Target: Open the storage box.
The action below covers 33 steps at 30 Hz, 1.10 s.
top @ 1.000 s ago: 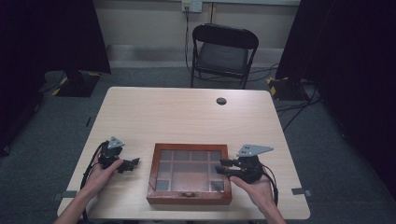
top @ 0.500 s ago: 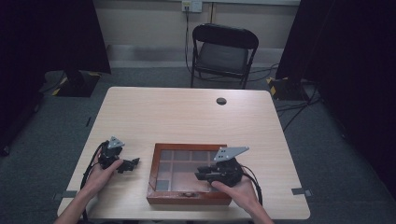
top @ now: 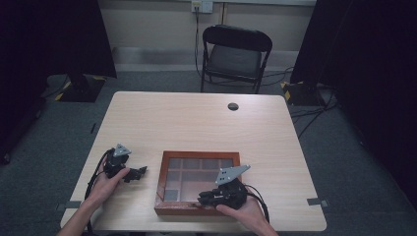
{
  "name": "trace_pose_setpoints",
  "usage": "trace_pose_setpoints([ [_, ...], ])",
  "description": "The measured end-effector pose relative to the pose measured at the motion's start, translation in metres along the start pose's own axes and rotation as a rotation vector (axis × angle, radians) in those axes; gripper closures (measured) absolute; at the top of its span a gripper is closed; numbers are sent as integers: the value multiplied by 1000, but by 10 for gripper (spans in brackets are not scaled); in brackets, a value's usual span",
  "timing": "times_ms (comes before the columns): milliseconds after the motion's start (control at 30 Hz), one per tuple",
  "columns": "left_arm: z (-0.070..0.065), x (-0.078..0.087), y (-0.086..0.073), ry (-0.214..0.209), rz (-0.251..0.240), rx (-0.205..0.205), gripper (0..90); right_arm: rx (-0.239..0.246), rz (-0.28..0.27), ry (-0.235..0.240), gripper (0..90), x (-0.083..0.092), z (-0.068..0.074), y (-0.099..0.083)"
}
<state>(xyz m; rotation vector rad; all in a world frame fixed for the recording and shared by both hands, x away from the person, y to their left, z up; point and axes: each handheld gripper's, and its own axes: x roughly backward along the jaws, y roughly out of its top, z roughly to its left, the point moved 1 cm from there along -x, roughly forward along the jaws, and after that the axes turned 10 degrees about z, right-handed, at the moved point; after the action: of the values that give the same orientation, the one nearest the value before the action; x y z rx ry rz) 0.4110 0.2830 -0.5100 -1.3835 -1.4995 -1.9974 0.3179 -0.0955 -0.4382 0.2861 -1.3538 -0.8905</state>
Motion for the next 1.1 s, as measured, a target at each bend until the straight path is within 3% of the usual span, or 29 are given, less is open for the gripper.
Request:
trace_pose_setpoints([
  [267,0,0,0,5,6,-3,0,9,23,13,781,-4,2,-6],
  [433,0,0,0,4,1,5,0,41,38,-16,793,-7,4,-7],
  [833,1,1,-1,2,5,-4,4,56,45,26,808,-10,1,-3],
  [1100,0,4,-2,-7,-14,-4,82,68,51,29,821,-9,1,-2],
])
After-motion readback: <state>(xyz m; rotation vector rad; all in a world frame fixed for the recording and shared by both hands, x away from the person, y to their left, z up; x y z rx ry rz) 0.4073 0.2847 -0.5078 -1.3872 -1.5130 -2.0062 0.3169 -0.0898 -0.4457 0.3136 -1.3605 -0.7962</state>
